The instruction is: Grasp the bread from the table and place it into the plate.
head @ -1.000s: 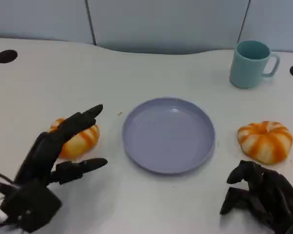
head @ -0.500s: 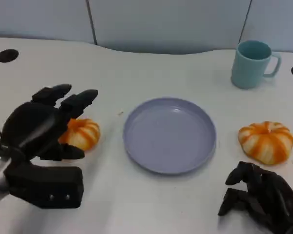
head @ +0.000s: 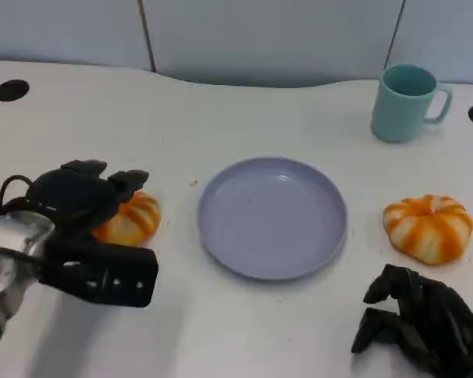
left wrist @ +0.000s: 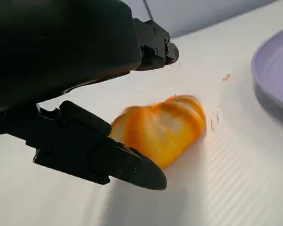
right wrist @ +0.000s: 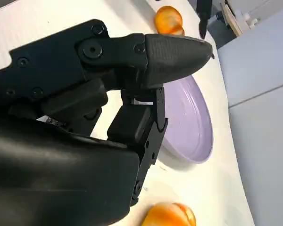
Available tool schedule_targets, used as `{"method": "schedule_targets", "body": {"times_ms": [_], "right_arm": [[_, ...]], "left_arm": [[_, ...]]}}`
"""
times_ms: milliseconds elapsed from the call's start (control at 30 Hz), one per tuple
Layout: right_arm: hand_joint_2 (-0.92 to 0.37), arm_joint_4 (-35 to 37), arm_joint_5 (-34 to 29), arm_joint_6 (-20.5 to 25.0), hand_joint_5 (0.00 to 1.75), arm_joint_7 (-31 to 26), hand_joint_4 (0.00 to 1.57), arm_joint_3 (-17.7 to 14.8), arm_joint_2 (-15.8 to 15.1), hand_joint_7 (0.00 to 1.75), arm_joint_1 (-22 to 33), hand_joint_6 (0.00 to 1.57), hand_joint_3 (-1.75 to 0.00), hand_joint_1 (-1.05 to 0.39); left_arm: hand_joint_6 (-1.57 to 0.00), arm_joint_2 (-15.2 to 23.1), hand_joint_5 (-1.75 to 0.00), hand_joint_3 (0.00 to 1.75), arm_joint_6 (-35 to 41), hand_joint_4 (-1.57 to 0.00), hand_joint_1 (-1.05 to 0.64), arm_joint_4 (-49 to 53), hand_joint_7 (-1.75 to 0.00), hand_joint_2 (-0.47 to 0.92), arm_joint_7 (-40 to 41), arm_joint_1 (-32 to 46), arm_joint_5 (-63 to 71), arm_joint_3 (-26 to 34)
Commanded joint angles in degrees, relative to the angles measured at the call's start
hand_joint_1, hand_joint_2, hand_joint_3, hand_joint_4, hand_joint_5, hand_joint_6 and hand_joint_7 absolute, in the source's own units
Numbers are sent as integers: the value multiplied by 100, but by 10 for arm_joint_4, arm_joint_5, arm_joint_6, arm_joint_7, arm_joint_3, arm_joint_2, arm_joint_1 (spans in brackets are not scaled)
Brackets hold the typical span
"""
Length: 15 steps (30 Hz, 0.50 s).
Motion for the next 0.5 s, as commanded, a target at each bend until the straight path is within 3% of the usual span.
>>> {"method": "schedule_targets", "body": {"times_ms": [33,133,500], "right_arm": [[-92,-8,-1,11,112,-4,123,-2,-10,106,12,113,-45,-43],[-92,-3,-6,-5,113,2,122,-1,-11,106,14,112,-47,-43],[-92,-4,3,15,114,4,121,-7,-15,107,13,111,-45,-43]], "left_arm": [[-1,-13,0,1,4,0,-63,75,-1,81,14,-47,-6,-30],[0,-33,0,1,21,0,-64,134,0,83,11,-83,-4,-51],[-2,-86,0,0,24,0,-63,286,-1,80,80,-156,-6,-105]]}}
